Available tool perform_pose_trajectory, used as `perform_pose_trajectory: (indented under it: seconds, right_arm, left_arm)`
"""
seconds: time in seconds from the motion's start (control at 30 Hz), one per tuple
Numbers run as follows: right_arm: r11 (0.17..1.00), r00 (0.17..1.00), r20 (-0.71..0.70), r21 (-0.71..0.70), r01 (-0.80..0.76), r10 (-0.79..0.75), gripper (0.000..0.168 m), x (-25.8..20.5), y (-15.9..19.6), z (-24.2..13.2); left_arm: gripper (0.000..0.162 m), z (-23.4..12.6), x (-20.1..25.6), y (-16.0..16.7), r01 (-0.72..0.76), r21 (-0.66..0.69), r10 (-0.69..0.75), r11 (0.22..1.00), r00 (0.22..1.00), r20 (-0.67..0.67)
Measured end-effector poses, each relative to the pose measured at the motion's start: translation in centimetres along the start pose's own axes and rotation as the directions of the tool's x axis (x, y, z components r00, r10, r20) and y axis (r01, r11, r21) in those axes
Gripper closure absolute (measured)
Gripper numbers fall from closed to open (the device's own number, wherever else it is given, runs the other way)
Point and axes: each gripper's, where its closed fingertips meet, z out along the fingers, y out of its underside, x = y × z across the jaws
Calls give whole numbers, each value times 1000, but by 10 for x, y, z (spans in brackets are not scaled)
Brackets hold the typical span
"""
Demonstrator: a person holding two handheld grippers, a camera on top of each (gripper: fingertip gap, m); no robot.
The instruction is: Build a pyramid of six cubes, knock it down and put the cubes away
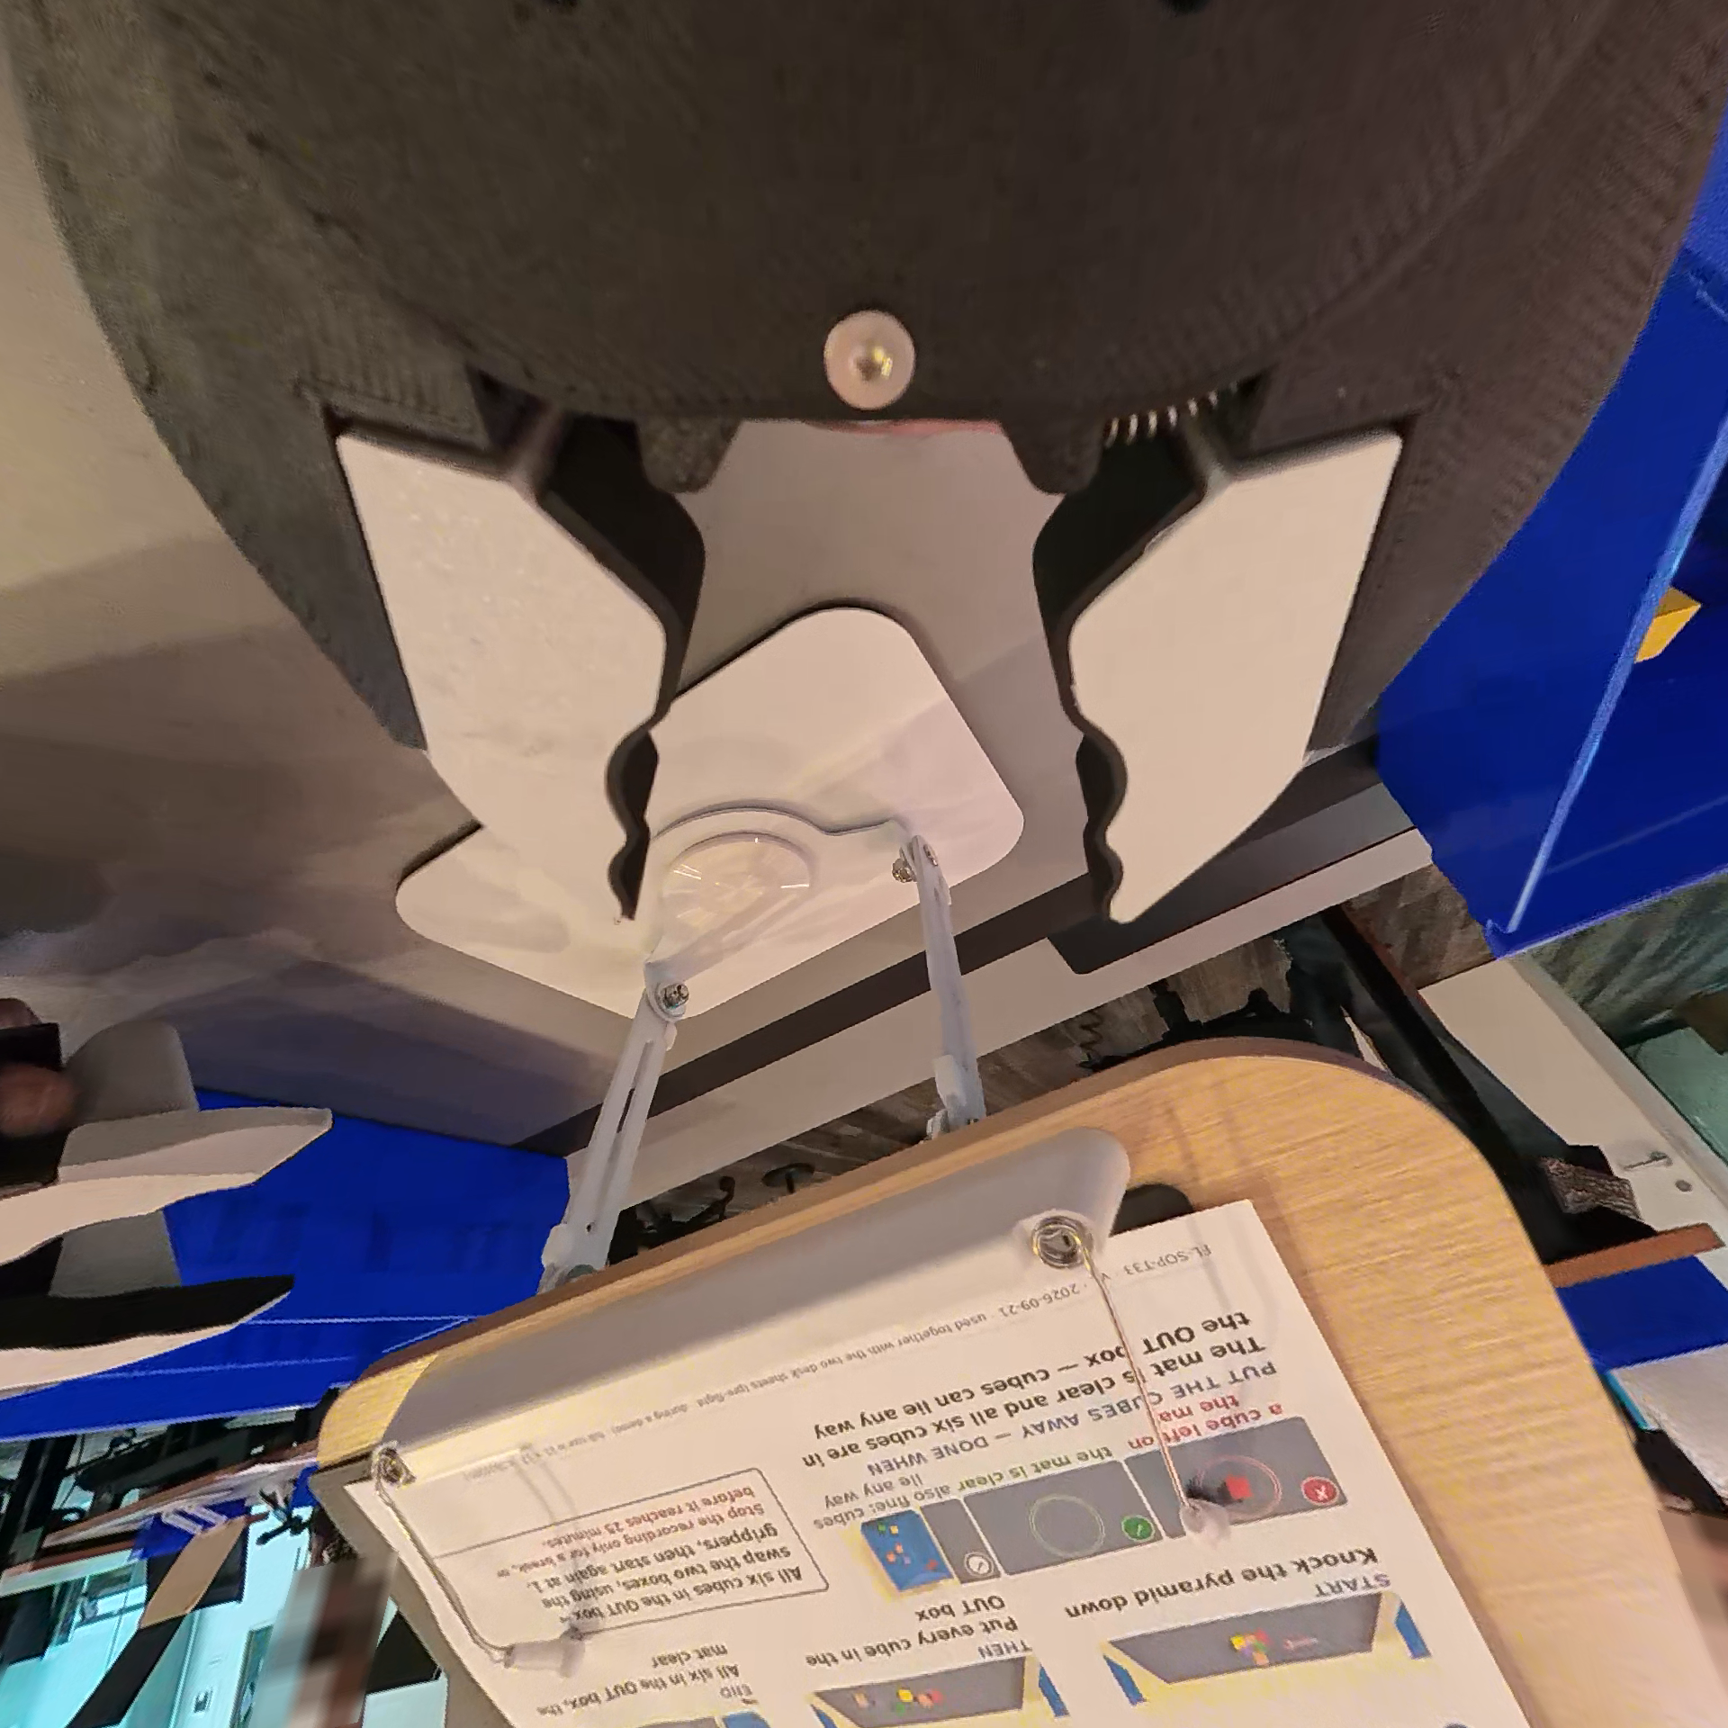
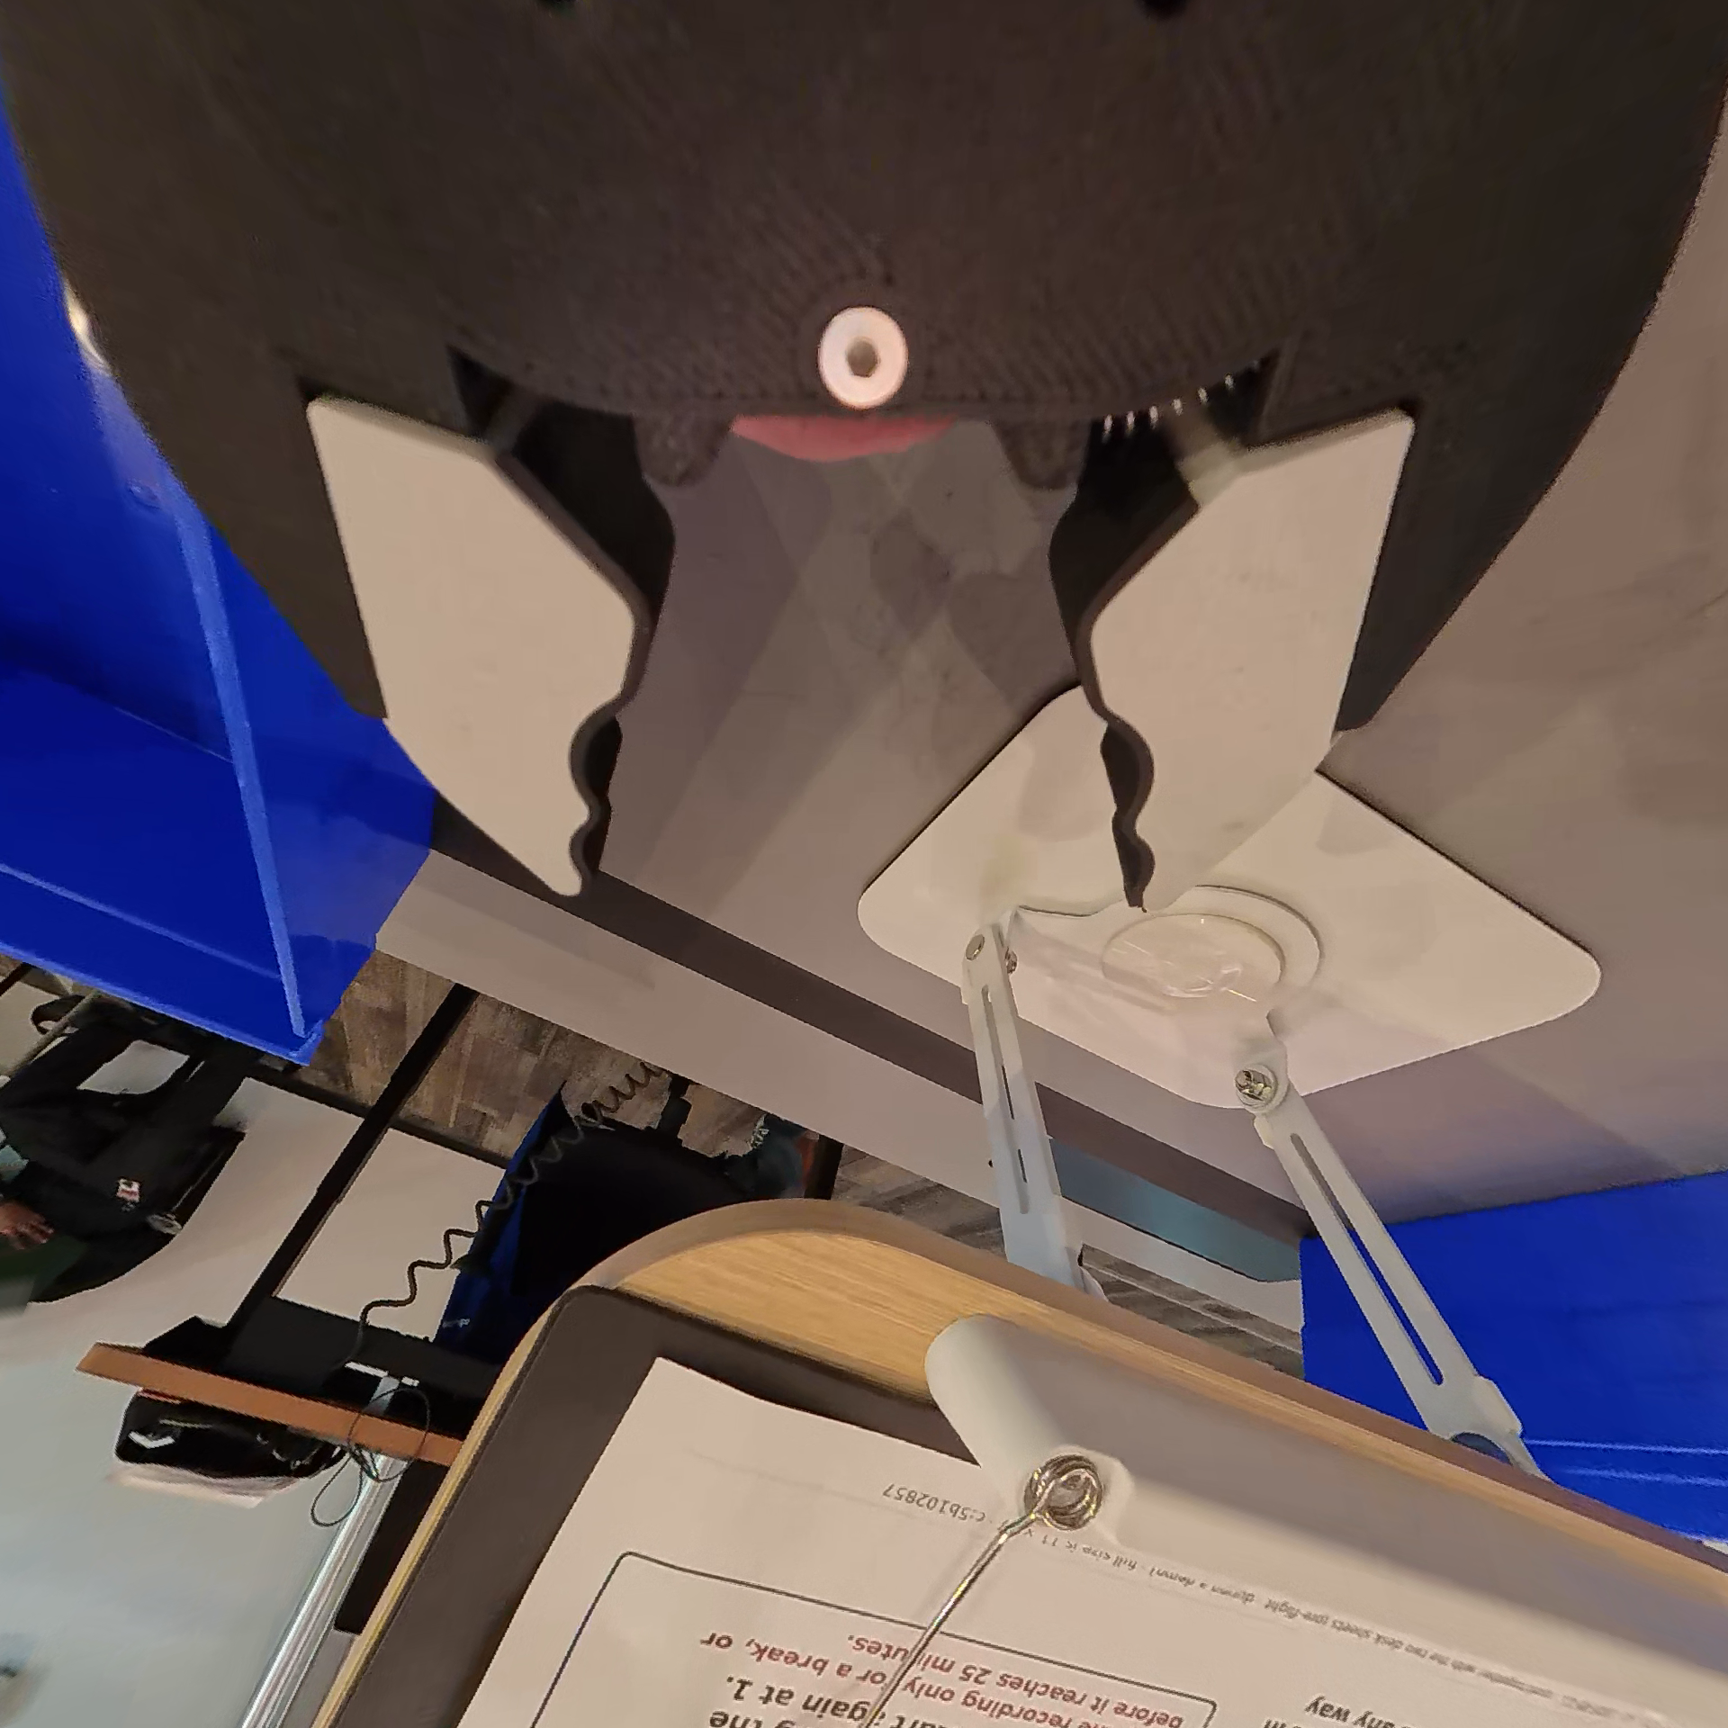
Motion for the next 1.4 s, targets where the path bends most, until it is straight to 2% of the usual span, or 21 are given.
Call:
perform_pose_trajectory:
  seconds: [0.3,0.47,1.4]
  right_arm:
    - [1000,999,34,-5,3,-3,65,-8,1,1]
    - [1000,999,50,-11,-19,20,66,-8,3,2]
    - [999,997,74,-32,-7,10,67,-10,8,7]
  left_arm:
    - [81,-4,-2,-10,-53,21,53,998,999,11]
    - [84,-4,-8,-7,-35,9,35,999,999,18]
    - [72,4,-8,17,46,-86,-49,995,998,-36]
